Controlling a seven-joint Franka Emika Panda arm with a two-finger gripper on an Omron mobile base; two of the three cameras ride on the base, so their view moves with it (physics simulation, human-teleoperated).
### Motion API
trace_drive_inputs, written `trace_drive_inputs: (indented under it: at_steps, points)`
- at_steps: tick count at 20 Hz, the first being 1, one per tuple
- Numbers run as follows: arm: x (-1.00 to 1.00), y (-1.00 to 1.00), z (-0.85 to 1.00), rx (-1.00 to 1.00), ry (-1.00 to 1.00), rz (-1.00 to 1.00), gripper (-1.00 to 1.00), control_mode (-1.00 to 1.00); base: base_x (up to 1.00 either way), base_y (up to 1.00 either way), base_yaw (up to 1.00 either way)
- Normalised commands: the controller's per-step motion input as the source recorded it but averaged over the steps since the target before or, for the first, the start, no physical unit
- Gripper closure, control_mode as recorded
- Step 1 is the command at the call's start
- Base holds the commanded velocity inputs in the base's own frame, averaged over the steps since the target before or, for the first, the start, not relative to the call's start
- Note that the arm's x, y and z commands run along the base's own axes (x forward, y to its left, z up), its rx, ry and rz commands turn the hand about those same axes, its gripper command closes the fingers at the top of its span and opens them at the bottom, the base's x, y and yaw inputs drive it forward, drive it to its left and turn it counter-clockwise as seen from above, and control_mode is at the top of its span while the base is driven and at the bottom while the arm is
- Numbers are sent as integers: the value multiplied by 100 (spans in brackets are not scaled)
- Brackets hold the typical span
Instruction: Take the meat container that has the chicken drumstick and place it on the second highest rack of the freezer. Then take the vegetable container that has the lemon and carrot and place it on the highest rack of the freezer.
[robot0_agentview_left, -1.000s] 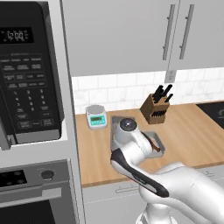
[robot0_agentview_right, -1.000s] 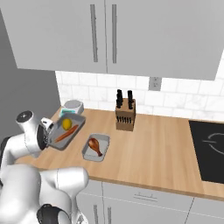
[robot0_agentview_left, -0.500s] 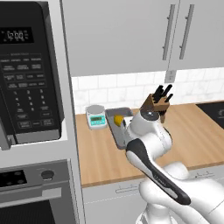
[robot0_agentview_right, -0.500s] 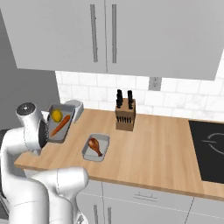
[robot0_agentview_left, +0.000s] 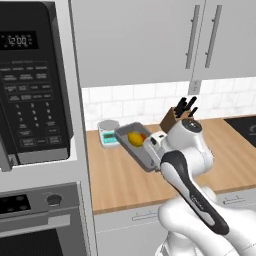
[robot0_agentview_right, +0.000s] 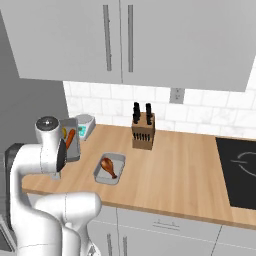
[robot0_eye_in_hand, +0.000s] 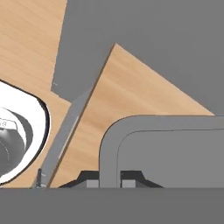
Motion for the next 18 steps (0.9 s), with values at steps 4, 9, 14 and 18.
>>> trace_drive_inputs:
  at_steps: [4,9,14,18]
  points:
    - [-47,-26,13,-7,0,9,100,-100,0,0,0]
    - [-30,-1,27,-7,-5,-5,100,-100,0,0,0]
    - [-23,-5,11,-2,-10,-13,100,-100,0,0,0]
    - [-9,-26,11,0,-8,-11,100,-100,0,0,0]
